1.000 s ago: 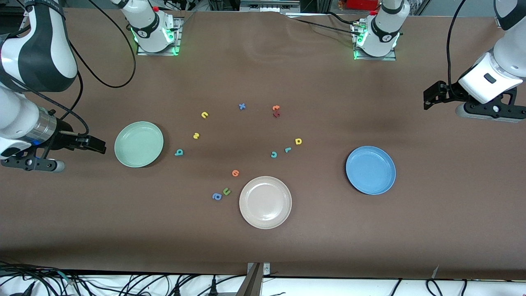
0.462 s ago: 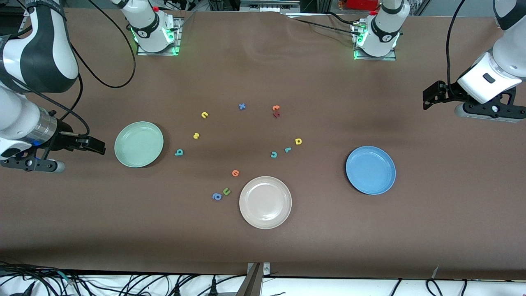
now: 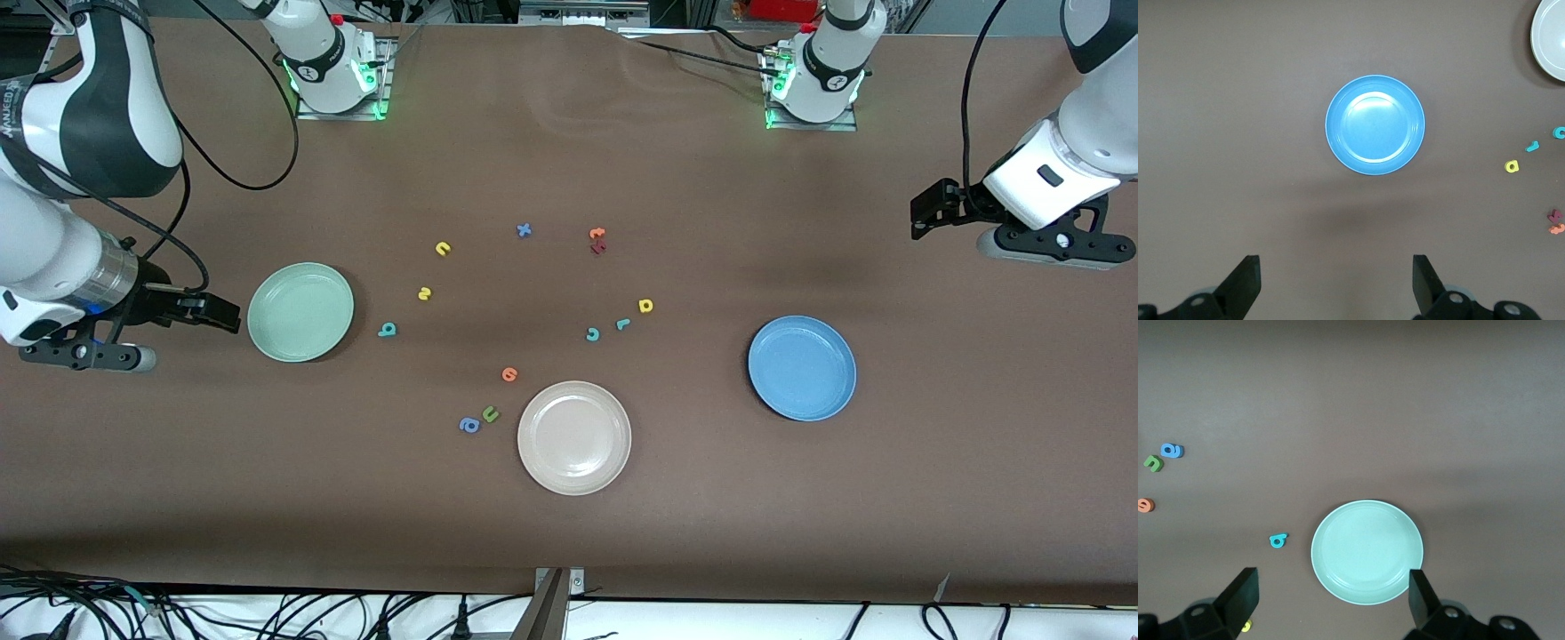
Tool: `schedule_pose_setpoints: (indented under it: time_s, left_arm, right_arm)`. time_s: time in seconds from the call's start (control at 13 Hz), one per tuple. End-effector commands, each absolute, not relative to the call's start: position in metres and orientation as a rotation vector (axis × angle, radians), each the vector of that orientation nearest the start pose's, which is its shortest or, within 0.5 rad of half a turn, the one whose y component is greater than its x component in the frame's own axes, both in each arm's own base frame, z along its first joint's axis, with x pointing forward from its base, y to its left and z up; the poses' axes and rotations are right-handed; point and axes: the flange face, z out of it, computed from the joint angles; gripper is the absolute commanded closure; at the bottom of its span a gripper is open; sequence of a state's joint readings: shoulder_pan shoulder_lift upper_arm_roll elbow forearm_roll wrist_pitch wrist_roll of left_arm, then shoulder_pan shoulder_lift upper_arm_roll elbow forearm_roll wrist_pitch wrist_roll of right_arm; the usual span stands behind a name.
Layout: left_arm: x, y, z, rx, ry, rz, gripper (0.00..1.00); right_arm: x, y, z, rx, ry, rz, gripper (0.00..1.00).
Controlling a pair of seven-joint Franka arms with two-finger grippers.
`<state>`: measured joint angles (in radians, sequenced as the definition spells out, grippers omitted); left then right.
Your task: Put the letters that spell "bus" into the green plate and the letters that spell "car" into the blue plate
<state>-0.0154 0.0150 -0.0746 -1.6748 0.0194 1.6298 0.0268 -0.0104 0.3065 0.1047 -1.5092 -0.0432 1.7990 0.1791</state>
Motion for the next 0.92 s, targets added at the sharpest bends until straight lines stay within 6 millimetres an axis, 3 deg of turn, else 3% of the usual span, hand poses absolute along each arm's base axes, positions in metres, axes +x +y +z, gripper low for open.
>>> schedule_pose_setpoints:
  time_s: [0.0,0.85]
  left_arm:
    - [0.5615,-0.0471,0.5772,-3.136,0.212,0.101,0.00]
    - [0.5612,-0.0491,0.5778,-3.138,0.217,0.101,0.00]
  right_arm:
    - [0.6483,0.0507,0.4891,-3.154,0.140,0.030,0.01]
    - [0.6461,0.0545,0.4877,-3.156,0.131,0.057,0.01]
